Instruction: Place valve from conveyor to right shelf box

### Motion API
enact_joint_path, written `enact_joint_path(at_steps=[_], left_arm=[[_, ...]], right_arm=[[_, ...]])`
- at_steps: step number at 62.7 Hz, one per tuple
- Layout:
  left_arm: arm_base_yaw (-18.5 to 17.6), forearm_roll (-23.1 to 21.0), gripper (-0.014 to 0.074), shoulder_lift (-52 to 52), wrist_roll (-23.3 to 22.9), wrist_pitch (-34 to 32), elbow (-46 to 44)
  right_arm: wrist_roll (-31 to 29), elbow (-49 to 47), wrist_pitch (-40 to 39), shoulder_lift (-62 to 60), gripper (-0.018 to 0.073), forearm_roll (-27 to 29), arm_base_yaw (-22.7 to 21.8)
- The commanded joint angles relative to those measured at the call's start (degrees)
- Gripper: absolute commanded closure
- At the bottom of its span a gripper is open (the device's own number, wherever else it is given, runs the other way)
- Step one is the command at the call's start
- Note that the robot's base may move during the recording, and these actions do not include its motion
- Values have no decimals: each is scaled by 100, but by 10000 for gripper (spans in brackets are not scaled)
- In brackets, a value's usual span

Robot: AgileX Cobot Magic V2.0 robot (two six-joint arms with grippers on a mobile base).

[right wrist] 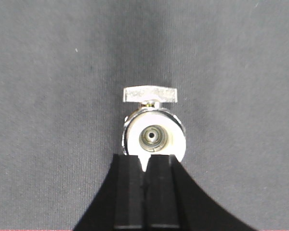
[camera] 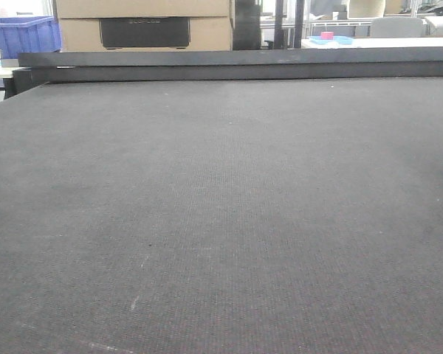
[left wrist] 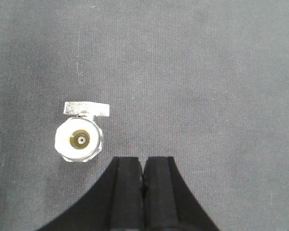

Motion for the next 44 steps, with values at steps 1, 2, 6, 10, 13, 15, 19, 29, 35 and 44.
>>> enact_joint_path(at_steps=[1,2,6,10,13,15,19,29,35,44], left_arm=[[32,-33,707,-6,-49,7,-48],[32,-33,707,-6,-49,7,-48],[32,-33,707,-6,-49,7,-48],[32,-33,707,-6,-49,7,-48],[32,-33,707,-6,-49,7,-48],[32,-33,707,-6,-49,7,-48],[32,-33,707,-6,-49,7,-48],[32,-33,707,-6,-49,7,-48],[32,-33,707,-6,-49,7,-48],[32,-33,707,-6,-49,7,-48]], right_arm=[[-24,-42,20,84,506,16,1],[-24,-42,20,97,471,16,1],[-24,-42,20,133,329,16,1],[-24,-42,20,187,181,5,1],[-24,-42,20,263,115,-19,-11],[-24,-42,20,315,90,-34,-50],[-24,-42,20,481,58,-34,-142],[-24,-42,20,756,50,-46,-303],[-24,-19,20,904,52,-71,-303],[-36,-19,-84,1138,52,-58,-303]])
